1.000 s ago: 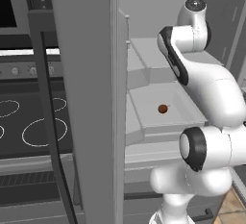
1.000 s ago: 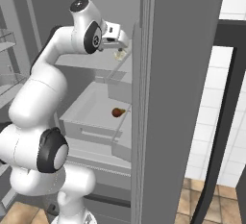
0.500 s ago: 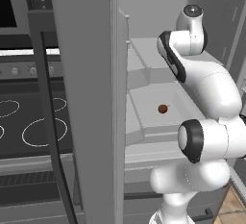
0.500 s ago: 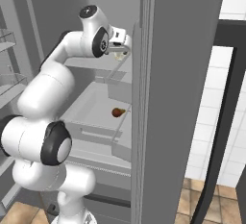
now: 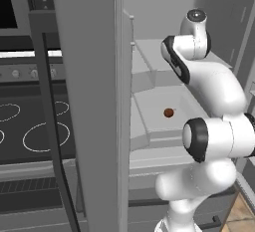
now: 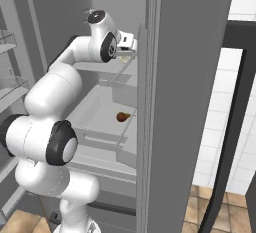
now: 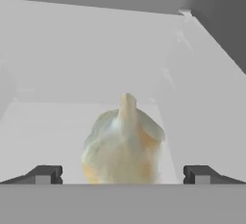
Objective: Retrieve the bottle and the shaker from the cabinet and place them next to the mixing bowl on the counter. Then add garlic from the fridge to the mixing bowl.
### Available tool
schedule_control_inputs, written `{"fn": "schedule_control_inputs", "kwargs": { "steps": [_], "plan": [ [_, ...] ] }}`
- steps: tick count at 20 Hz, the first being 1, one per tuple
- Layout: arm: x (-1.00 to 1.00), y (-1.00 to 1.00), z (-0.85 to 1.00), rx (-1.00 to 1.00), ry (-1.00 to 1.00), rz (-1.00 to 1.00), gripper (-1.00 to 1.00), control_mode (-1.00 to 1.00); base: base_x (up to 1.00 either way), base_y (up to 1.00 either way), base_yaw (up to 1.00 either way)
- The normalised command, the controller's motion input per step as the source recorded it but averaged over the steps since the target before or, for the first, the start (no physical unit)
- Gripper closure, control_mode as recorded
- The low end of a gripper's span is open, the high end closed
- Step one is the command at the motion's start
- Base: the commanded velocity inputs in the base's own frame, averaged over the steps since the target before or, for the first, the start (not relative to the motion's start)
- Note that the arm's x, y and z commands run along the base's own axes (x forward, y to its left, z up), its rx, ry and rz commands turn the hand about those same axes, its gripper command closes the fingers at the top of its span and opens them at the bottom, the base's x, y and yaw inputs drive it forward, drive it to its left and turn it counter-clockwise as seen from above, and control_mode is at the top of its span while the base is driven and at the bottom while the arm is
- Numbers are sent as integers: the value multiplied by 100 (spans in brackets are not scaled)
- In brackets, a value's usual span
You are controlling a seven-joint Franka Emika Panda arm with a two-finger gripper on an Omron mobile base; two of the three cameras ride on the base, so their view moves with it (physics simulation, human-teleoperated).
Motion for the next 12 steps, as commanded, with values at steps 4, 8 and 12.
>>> {"fn": "schedule_control_inputs", "kwargs": {
  "steps": [4,8,12],
  "plan": [
    [28,0,-15,0,0,0,-100,-100,0,0,0],
    [18,0,-1,1,-1,0,-100,-100,0,0,0],
    [6,0,0,0,0,0,-100,-100,0,0,0]
  ]
}}
